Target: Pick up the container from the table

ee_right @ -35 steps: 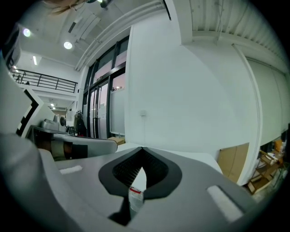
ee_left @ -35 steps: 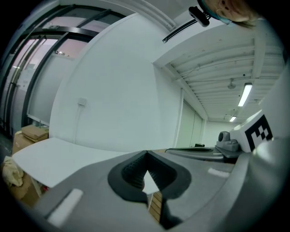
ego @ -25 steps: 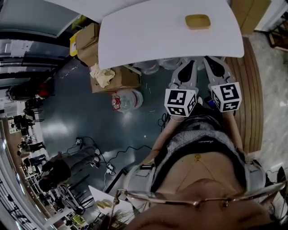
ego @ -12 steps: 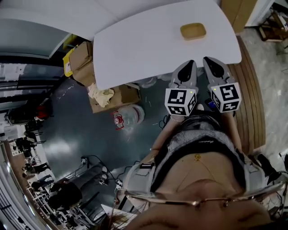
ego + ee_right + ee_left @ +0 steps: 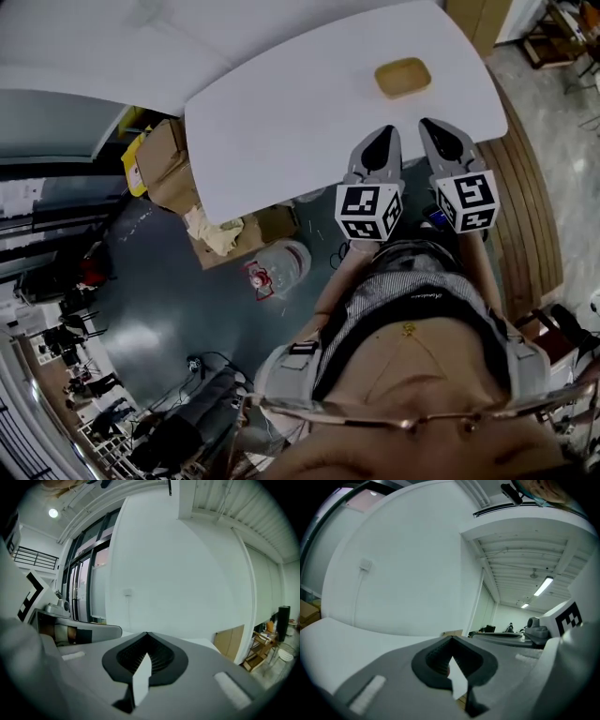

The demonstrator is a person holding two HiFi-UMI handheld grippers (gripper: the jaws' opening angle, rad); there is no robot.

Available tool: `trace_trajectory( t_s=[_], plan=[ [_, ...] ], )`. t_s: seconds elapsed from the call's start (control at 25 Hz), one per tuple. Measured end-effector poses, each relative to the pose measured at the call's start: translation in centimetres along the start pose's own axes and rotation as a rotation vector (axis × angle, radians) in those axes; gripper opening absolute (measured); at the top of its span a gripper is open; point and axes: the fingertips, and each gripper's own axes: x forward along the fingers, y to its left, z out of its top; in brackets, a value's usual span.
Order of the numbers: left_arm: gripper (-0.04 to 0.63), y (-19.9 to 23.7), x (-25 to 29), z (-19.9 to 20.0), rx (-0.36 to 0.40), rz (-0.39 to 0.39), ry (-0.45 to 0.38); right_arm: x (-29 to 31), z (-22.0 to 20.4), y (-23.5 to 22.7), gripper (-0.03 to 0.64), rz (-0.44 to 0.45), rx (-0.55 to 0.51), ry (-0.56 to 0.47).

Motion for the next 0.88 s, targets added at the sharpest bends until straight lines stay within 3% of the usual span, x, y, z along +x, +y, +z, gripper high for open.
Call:
trace_trajectory(
  t_s=[0.44, 0.88],
  plan=[
    [0.000, 3.2, 1.4, 0.3, -0.013, -0.037, 0.035, 2.9, -0.2, 0.1, 0.026, -0.048, 0.007, 0.033],
    [0.000, 4.8, 5.8, 1.7, -0.013, 0.023, 0.028, 7.6, 1.4, -2.9, 0.026, 0.027, 0.001, 0.026]
  ],
)
